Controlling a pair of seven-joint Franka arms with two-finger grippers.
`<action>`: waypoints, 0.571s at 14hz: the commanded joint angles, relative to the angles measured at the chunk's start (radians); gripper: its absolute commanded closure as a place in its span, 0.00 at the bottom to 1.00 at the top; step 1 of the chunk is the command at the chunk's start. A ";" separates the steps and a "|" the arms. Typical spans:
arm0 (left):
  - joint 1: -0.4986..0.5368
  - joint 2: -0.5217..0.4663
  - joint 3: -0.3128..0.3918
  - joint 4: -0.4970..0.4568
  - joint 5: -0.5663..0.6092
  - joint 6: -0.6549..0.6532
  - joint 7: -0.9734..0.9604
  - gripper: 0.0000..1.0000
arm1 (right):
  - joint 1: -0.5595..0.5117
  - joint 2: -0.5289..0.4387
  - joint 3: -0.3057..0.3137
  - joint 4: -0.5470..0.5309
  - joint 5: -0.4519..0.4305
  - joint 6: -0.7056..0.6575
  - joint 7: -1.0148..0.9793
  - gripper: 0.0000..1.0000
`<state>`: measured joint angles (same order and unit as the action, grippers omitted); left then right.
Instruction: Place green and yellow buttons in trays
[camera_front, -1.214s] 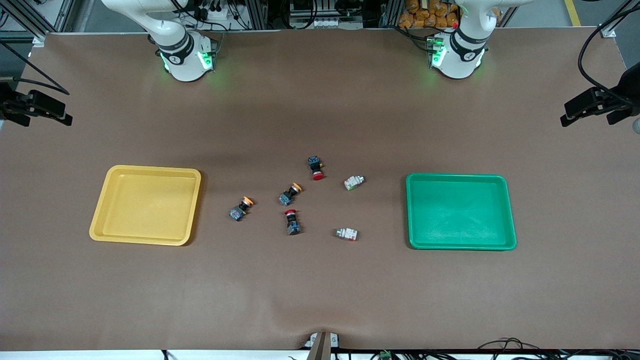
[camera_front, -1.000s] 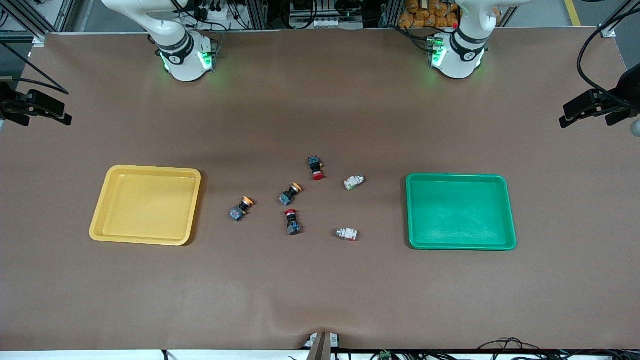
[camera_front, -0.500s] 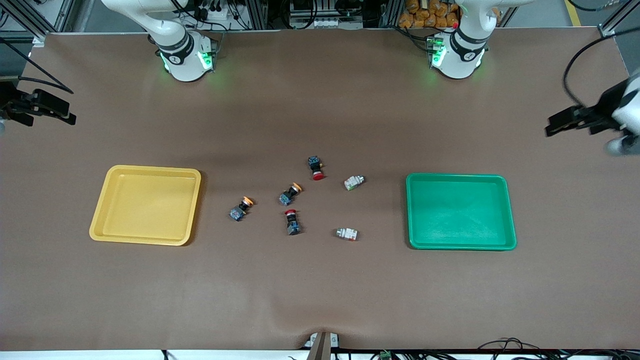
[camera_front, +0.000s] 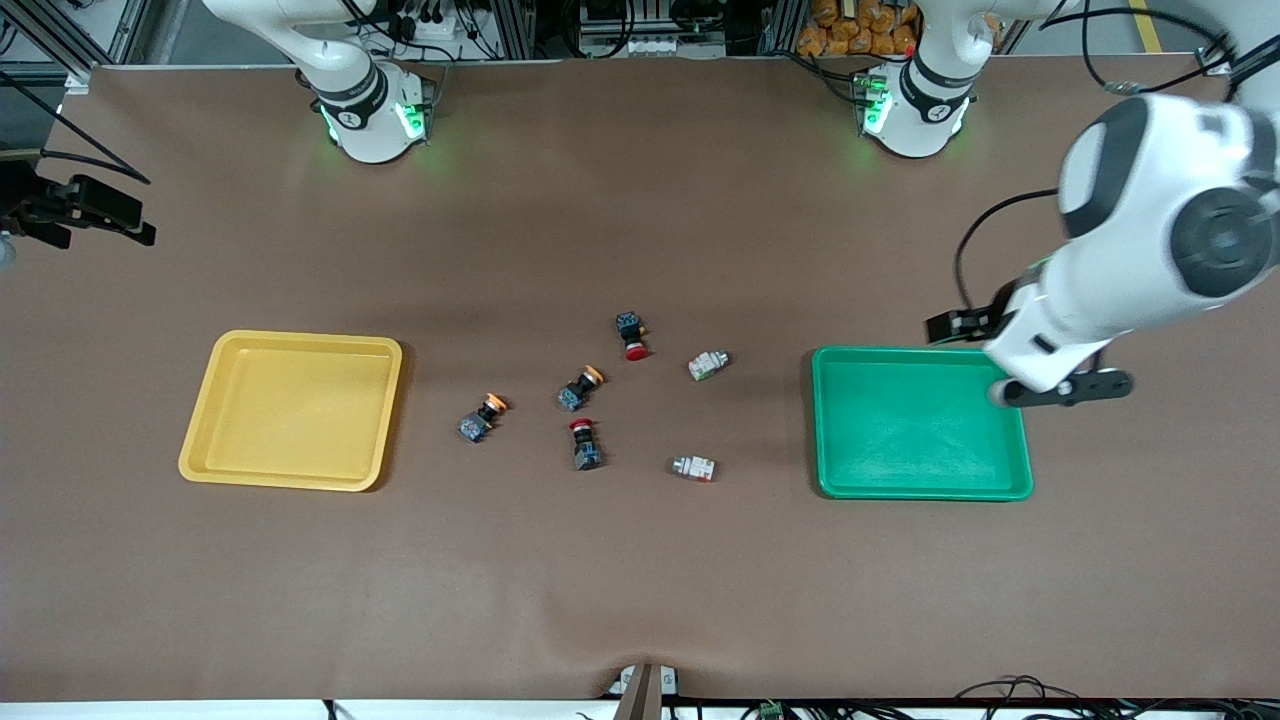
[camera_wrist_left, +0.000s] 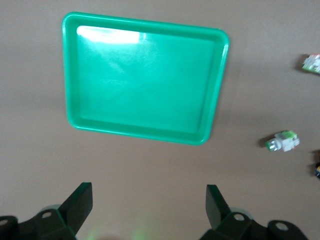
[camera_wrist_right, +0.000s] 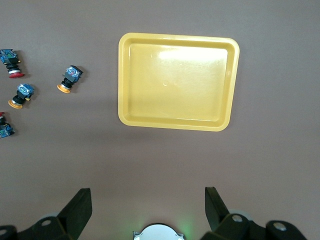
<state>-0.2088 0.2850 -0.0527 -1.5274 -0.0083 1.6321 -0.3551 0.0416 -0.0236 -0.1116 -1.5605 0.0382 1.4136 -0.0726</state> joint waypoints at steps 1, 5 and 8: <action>-0.059 0.084 -0.001 0.024 0.008 0.081 -0.071 0.00 | 0.003 -0.022 0.006 -0.006 -0.014 -0.013 0.002 0.00; -0.141 0.250 -0.001 0.081 -0.001 0.320 -0.255 0.00 | 0.006 -0.022 0.003 -0.006 -0.014 -0.019 -0.004 0.00; -0.165 0.341 -0.003 0.115 -0.004 0.446 -0.404 0.00 | 0.004 -0.016 0.001 -0.006 -0.012 -0.012 -0.006 0.00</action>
<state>-0.3669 0.5661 -0.0583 -1.4738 -0.0088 2.0356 -0.6846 0.0446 -0.0242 -0.1104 -1.5596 0.0382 1.4055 -0.0727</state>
